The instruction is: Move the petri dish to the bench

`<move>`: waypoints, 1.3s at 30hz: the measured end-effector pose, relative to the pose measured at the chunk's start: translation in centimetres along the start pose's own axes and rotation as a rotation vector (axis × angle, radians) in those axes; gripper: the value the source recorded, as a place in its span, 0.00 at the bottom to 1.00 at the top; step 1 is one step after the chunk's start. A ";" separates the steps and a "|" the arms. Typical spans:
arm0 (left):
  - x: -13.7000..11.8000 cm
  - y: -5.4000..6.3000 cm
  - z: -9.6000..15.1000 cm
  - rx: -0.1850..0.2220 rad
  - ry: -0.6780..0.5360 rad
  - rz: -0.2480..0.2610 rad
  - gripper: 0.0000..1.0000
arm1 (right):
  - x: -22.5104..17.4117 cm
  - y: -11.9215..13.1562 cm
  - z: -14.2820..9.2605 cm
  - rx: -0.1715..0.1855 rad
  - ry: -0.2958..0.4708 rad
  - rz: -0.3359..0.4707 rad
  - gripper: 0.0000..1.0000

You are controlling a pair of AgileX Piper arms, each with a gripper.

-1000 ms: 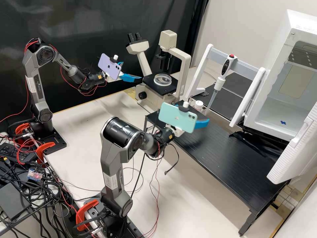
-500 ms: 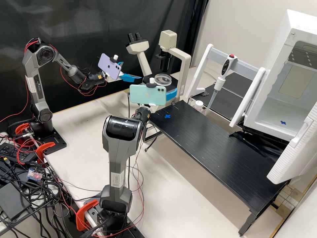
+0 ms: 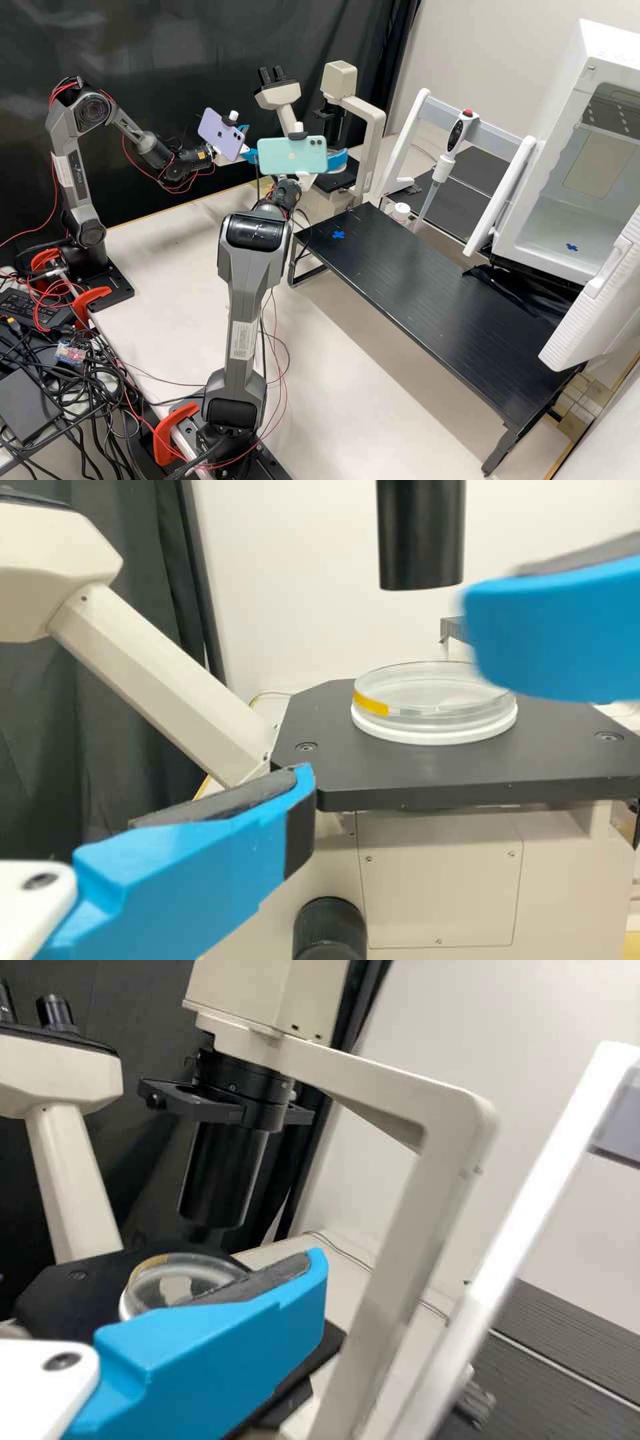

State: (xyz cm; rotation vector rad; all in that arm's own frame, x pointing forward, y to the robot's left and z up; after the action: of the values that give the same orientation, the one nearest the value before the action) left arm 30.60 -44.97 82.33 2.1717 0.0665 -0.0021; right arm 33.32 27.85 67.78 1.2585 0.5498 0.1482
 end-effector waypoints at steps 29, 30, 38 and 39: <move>0.0 0.0 0.0 0.000 0.000 0.000 1.00 | 11.3 -2.4 2.7 0.168 -0.214 -0.187 0.00; 0.0 0.0 0.0 0.000 0.000 0.000 1.00 | 11.3 -2.4 2.7 0.176 -0.216 -0.191 0.00; 0.0 0.0 0.0 0.000 0.000 0.000 1.00 | 11.4 -3.3 3.6 0.215 -0.232 -0.249 0.00; 0.0 0.0 0.0 0.000 0.000 0.000 1.00 | 11.2 -3.7 3.7 0.222 -0.236 -0.257 0.00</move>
State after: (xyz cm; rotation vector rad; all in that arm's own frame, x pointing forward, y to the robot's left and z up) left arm 30.60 -44.97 82.33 2.1717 0.0665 -0.0021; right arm 44.05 27.96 61.63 1.3849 0.5273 -0.2809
